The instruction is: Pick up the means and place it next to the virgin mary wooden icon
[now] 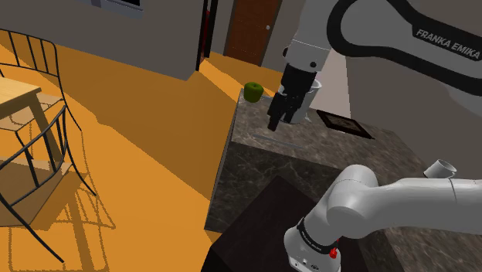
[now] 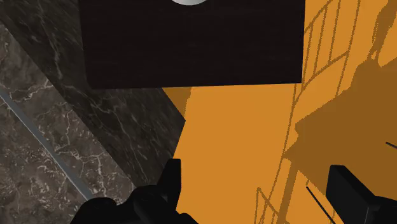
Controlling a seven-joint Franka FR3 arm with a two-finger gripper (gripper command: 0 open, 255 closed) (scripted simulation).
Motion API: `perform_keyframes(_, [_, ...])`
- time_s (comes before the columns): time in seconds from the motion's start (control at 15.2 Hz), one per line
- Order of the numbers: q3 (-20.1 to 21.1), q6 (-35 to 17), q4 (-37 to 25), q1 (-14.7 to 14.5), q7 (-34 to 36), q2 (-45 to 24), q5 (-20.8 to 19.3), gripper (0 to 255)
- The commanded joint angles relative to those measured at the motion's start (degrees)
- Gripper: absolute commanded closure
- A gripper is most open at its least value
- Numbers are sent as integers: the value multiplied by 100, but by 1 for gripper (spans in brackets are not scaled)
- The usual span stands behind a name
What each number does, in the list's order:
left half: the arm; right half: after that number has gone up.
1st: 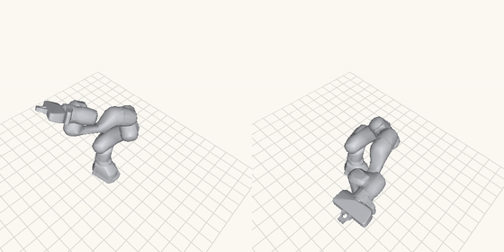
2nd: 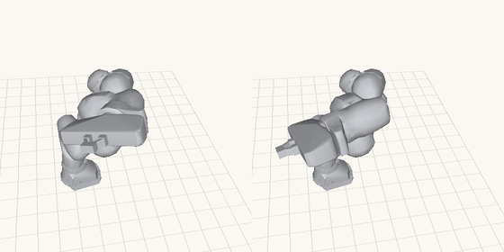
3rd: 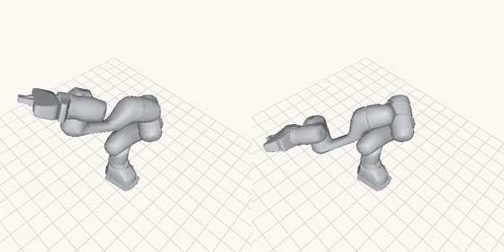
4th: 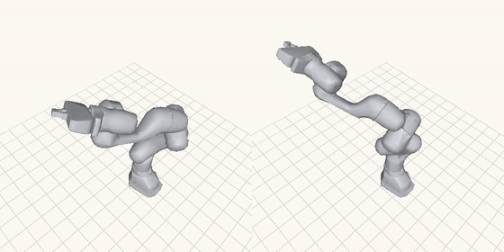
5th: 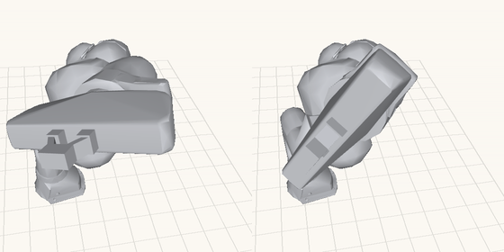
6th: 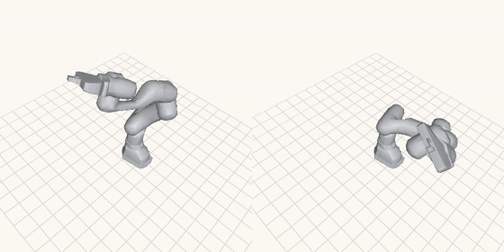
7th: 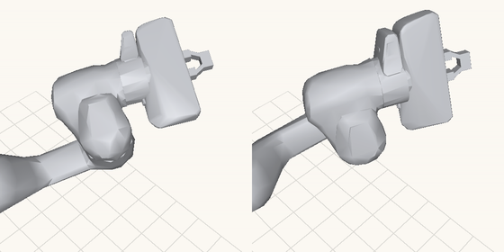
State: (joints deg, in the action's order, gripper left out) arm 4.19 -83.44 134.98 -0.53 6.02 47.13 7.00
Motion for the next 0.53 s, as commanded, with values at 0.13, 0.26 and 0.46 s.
perform_keyframes(0.13, [-239, -189, 322, -4, -443, 159, -218, 0])
perform_keyframes(0.26, [-491, -394, 613, 3, -884, 281, -449, 0])
perform_keyframes(0.46, [-890, -738, 991, 37, -1543, 385, -813, 0])
